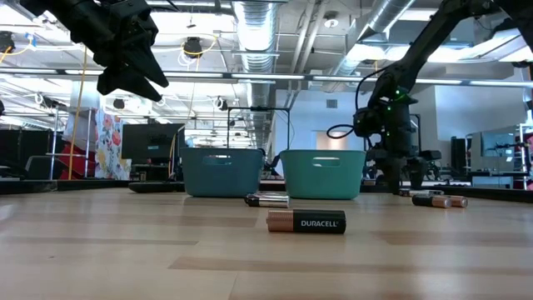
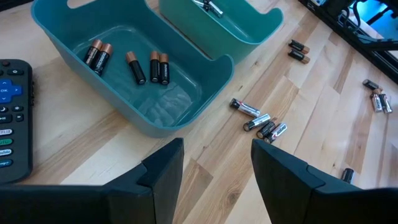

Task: Sort batteries
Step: Put the silver battery into the green bin

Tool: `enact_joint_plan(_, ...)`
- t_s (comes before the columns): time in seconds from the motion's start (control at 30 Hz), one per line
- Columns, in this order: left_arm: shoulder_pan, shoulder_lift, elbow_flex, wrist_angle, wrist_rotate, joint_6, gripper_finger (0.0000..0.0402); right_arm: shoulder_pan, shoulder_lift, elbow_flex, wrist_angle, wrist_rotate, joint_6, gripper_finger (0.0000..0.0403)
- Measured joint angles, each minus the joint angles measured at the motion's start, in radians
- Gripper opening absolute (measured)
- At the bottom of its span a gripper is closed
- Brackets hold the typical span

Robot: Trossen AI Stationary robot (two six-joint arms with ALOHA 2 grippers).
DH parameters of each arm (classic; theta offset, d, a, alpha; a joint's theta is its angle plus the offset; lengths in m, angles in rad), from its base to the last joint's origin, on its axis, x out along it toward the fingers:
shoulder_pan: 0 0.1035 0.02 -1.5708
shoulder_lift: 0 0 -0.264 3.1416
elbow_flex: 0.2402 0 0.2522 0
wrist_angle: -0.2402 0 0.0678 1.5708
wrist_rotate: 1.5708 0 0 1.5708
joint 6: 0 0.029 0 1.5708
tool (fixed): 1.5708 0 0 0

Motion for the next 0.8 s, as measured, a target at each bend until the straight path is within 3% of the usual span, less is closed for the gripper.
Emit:
enact_joint_plan(0.47, 0.000, 0.000, 0.000, 0.000, 0.000, 0.000, 0.0185, 0.014, -0.172, -0.001, -0.028, 0.000, 0.000, 0.0249)
enact_joint_plan(0.8, 0.000, 0.000, 0.000, 0.004, 0.000, 0.011, 0.0185, 0.184, -0.395, 0.000, 0.104, -0.007, -0.045, 0.0249)
